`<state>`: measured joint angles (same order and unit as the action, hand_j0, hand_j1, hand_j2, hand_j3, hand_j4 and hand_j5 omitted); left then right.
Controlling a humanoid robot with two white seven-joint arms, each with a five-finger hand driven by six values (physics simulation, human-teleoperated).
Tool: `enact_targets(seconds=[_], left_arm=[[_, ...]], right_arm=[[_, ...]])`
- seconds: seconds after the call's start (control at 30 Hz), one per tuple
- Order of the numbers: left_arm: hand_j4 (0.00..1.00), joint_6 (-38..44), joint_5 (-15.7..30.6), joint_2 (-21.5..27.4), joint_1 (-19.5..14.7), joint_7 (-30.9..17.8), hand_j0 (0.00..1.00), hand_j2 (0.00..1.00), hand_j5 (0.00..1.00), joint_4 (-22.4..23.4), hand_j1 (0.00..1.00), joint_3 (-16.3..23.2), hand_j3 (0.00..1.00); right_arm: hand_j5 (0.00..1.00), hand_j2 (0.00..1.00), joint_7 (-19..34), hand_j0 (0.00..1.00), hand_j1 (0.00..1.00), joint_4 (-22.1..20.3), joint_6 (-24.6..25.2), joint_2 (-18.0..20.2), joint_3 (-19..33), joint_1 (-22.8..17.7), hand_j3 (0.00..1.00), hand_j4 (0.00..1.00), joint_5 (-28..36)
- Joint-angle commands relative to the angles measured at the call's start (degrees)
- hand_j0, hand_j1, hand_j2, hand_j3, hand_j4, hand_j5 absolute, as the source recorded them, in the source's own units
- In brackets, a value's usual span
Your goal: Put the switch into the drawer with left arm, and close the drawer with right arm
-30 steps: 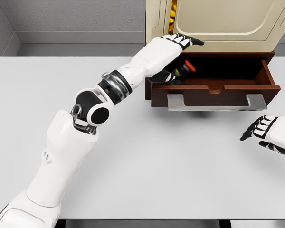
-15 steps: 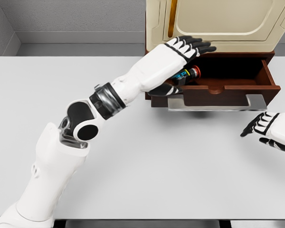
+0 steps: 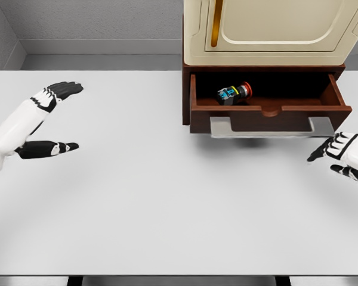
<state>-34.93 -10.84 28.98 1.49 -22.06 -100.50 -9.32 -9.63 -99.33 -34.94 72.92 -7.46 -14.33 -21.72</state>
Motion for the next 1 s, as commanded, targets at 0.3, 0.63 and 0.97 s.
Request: enact_targets(seconds=[0.3, 0.63, 0.97], left_arm=[[1.0, -0.07, -5.25, 0.2, 2.9, -3.52, 1.0, 1.0, 1.0, 9.35, 1.0, -7.2, 1.0], [1.0, -0.07, -5.16, -1.64, 2.91, -4.84, 1.0, 1.0, 1.0, 8.91, 1.0, -7.11, 1.0], [1.0, -0.07, -5.07, -1.73, 2.99, -4.75, 1.0, 1.0, 1.0, 8.83, 1.0, -7.11, 1.0]], right_arm=[[0.64, 0.64, -0.56, 0.64, 0.64, -0.16, -0.06, -0.24, -0.01, 0.35, 0.64, 0.64, 3.97], [0.64, 0.64, -0.13, 0.64, 0.64, 4.5, -0.06, 4.24, -0.45, -0.61, 0.64, 0.64, 1.16], [0.63, 0.63, 0.4, 0.63, 0.63, -1.92, -0.06, 4.68, -0.54, -2.64, 0.63, 0.63, -0.16]])
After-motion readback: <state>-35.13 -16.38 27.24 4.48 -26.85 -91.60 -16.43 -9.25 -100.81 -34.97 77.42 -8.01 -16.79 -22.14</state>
